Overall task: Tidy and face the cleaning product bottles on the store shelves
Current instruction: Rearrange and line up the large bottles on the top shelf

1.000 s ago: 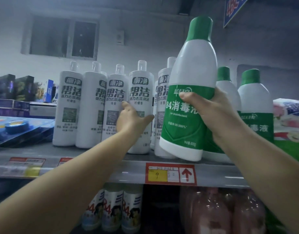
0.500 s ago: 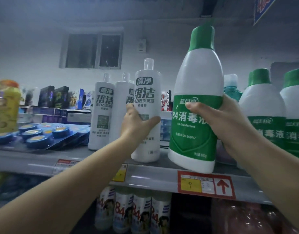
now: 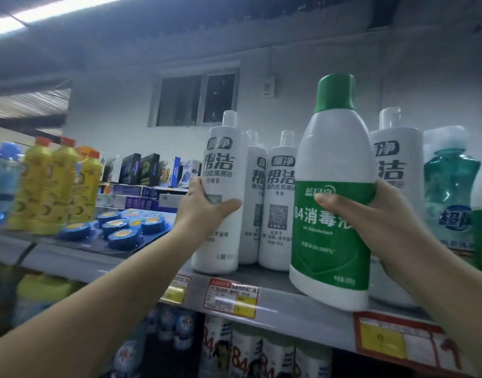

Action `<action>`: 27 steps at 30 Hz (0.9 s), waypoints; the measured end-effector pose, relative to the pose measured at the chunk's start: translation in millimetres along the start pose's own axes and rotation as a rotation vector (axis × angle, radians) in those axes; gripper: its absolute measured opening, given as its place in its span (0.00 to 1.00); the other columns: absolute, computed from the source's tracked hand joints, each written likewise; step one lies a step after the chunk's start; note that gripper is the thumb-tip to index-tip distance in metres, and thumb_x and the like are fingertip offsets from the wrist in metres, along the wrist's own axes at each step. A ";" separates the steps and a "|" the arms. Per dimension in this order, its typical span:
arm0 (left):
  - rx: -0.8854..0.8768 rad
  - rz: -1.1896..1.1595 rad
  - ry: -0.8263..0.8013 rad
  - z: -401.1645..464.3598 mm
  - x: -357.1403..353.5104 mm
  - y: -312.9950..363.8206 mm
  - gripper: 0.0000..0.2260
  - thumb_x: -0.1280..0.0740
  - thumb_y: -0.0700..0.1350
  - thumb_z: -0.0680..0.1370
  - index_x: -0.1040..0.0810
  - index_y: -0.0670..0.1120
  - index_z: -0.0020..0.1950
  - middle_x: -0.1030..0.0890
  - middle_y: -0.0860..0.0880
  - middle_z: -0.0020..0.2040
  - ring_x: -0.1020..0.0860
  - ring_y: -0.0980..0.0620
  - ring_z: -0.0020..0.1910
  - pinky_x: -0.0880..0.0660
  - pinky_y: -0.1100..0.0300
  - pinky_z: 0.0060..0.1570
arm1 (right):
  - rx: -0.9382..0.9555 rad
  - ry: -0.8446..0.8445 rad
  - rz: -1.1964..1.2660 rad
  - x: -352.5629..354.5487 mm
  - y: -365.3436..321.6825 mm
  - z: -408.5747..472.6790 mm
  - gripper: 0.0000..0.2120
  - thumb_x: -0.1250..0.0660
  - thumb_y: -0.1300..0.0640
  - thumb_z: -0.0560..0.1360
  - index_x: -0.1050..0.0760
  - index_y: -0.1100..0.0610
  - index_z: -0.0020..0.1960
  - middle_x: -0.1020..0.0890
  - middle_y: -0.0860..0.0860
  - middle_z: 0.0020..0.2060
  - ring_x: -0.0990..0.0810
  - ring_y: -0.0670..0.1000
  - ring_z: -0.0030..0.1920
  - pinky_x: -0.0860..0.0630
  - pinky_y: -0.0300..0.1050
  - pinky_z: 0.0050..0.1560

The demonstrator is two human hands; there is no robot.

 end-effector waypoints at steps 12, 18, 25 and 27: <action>-0.007 0.059 0.023 24.2 20.5 -26.1 0.24 0.26 0.48 0.69 0.33 0.47 0.60 0.26 0.54 0.46 0.27 0.53 0.45 0.33 0.62 0.40 | 0.002 -0.024 -0.051 -15.2 7.9 11.9 0.07 0.28 0.51 0.65 0.21 0.49 0.42 0.14 0.46 0.39 0.15 0.47 0.38 0.20 0.52 0.45; 0.028 0.080 -0.010 27.3 19.4 -31.4 0.28 0.26 0.51 0.69 0.35 0.47 0.64 0.26 0.53 0.50 0.27 0.51 0.48 0.32 0.59 0.45 | -0.006 -0.019 -0.069 -14.7 12.0 16.5 0.10 0.28 0.48 0.63 0.20 0.49 0.43 0.14 0.47 0.39 0.15 0.50 0.41 0.20 0.55 0.48; -0.097 0.317 0.178 18.1 18.8 -24.7 0.49 0.28 0.60 0.66 0.53 0.43 0.75 0.38 0.42 0.72 0.39 0.44 0.71 0.39 0.49 0.70 | -0.018 0.005 -0.056 -13.2 13.7 18.2 0.09 0.28 0.50 0.64 0.20 0.50 0.43 0.14 0.47 0.39 0.15 0.49 0.40 0.20 0.55 0.48; -0.251 0.439 0.288 9.1 13.8 -12.1 0.48 0.29 0.61 0.67 0.51 0.39 0.74 0.40 0.41 0.72 0.42 0.43 0.72 0.44 0.49 0.73 | -0.020 0.027 -0.052 -10.4 11.4 18.4 0.08 0.28 0.50 0.65 0.20 0.50 0.43 0.14 0.47 0.39 0.15 0.49 0.40 0.19 0.54 0.48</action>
Point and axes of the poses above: each hand's wrist, its own z-axis towards the middle knuckle, its own x-axis out of the back of the hand, y = z × x, the point moved 3 cm from there along z, towards the middle knuckle
